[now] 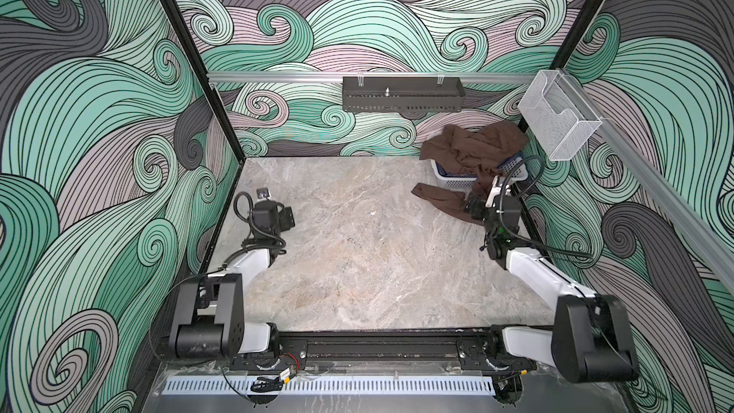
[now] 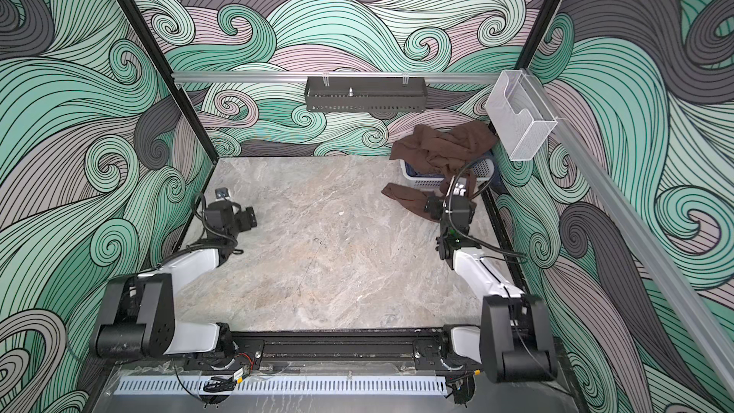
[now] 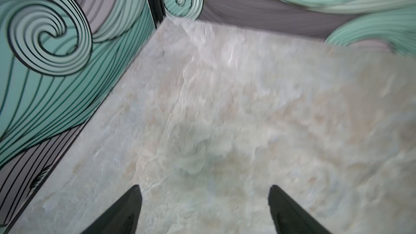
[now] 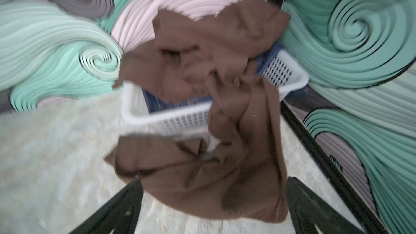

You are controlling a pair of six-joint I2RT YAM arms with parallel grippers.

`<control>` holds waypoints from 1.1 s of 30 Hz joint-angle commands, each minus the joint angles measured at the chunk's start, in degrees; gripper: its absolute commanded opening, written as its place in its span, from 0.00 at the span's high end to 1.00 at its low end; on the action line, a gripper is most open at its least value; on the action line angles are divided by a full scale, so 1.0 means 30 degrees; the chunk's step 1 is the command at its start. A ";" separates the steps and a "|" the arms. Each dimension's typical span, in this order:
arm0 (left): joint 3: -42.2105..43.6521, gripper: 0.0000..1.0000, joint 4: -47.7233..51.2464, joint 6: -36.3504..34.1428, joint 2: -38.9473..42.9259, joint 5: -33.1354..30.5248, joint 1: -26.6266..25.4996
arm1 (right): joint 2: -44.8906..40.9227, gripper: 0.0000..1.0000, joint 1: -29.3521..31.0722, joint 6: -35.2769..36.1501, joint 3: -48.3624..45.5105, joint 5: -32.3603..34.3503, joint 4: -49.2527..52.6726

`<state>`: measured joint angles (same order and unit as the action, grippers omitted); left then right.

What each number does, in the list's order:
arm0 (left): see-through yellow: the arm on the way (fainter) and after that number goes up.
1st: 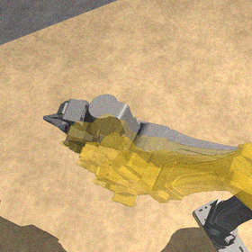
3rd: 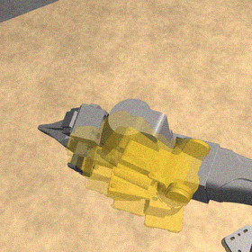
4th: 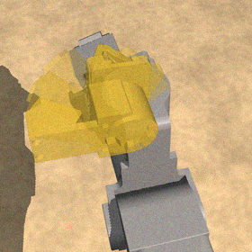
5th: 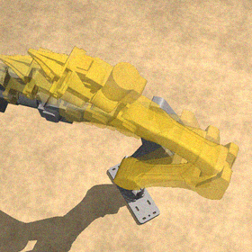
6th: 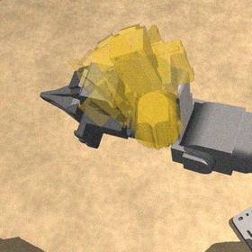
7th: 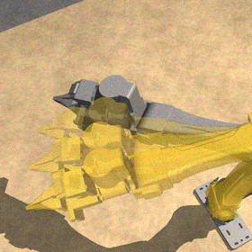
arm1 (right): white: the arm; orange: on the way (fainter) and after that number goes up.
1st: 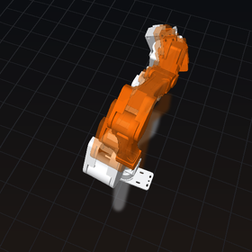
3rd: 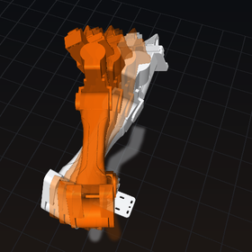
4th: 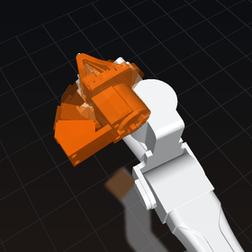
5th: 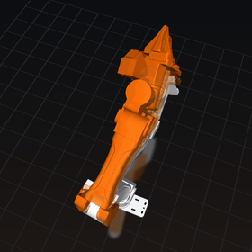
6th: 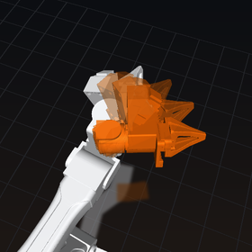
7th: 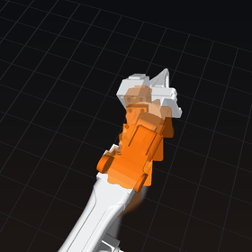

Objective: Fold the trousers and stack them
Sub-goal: 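Reach the right gripper into the basket and grasp the brown trousers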

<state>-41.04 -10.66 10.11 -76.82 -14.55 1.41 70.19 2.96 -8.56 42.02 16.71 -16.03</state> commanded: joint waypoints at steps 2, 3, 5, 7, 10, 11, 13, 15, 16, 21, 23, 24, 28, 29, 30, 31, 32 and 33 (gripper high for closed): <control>-0.4905 0.22 0.8984 0.2714 0.1138 0.0587 -0.0581 | -0.0809 0.01 0.0244 -0.4376 0.3441 0.2586 0.8628; -0.6047 0.23 1.0752 0.3605 0.1150 0.0631 -0.0842 | -0.0715 0.01 0.0176 -0.5058 0.4532 0.2208 1.0180; -0.7809 0.23 1.3413 0.4796 0.1015 0.1729 -0.1130 | 0.0049 0.01 -0.0107 -0.6337 0.6666 0.1097 1.3256; -0.9167 0.23 1.5252 0.4565 0.0780 0.2562 -0.1901 | 0.1223 0.01 -0.0652 -0.7436 0.8802 -0.0624 1.5569; -1.0252 0.17 1.7045 0.3815 0.0574 0.3028 -0.2947 | 0.2712 0.01 -0.1183 -0.8577 1.0916 -0.2138 1.7103; -1.0384 0.16 1.7362 0.3633 0.0579 0.3540 -0.3052 | 0.3086 0.01 -0.1273 -0.8791 1.1420 -0.2176 1.7299; -1.0503 0.07 1.7867 0.3452 0.0672 0.3884 -0.3186 | 0.4089 0.01 -0.1452 -0.9320 1.2440 -0.2144 1.7396; -1.0325 0.01 1.7700 0.3061 0.0811 0.4320 -0.3358 | 0.5459 0.01 -0.1814 -0.9665 1.3517 -0.2558 1.7566; -1.0201 0.02 1.7571 0.2989 0.0881 0.4375 -0.3463 | 0.6212 0.01 -0.2066 -0.9848 1.4060 -0.2844 1.7576; -0.9526 0.01 1.6198 0.3323 0.0814 0.6264 -0.3780 | 0.9612 0.01 -0.2821 -1.0524 1.6389 -0.3897 1.6955; -0.9407 0.01 1.5623 0.3562 0.0582 0.7331 -0.3830 | 1.0763 0.01 -0.2921 -1.0832 1.7280 -0.4447 1.6410; -0.9385 0.01 1.5443 0.3682 0.0437 0.7709 -0.3860 | 1.1290 0.01 -0.2985 -1.1006 1.7636 -0.4658 1.5983; -0.9951 0.01 1.6180 0.3615 -0.0471 0.8407 -0.3898 | 1.3568 0.01 -0.3185 -1.1741 1.9200 -0.5144 1.5048; -1.0156 0.01 1.6537 0.3561 -0.0700 0.8515 -0.3897 | 1.4041 0.01 -0.3184 -1.1817 1.9609 -0.5119 1.4881; -1.0393 0.01 1.6889 0.3517 -0.0938 0.8676 -0.3898 | 1.4526 0.01 -0.3185 -1.1867 2.0061 -0.5130 1.4650; -1.0551 0.01 1.7116 0.3612 -0.1117 0.8870 -0.3890 | 1.5023 0.01 -0.3207 -1.1982 2.0521 -0.5076 1.4411; -1.0626 0.02 1.7173 0.3633 -0.1193 0.8989 -0.3898 | 1.5453 0.01 -0.3177 -1.2044 2.0906 -0.5036 1.4284; -1.0664 0.01 1.7175 0.3667 -0.1230 0.9092 -0.3890 | 1.5983 0.01 -0.3159 -1.2143 2.1446 -0.4944 1.4214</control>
<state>-70.11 38.41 20.34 -80.20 9.89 -9.89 116.20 -6.39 -43.18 102.91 2.44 29.17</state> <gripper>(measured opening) 0.985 0.992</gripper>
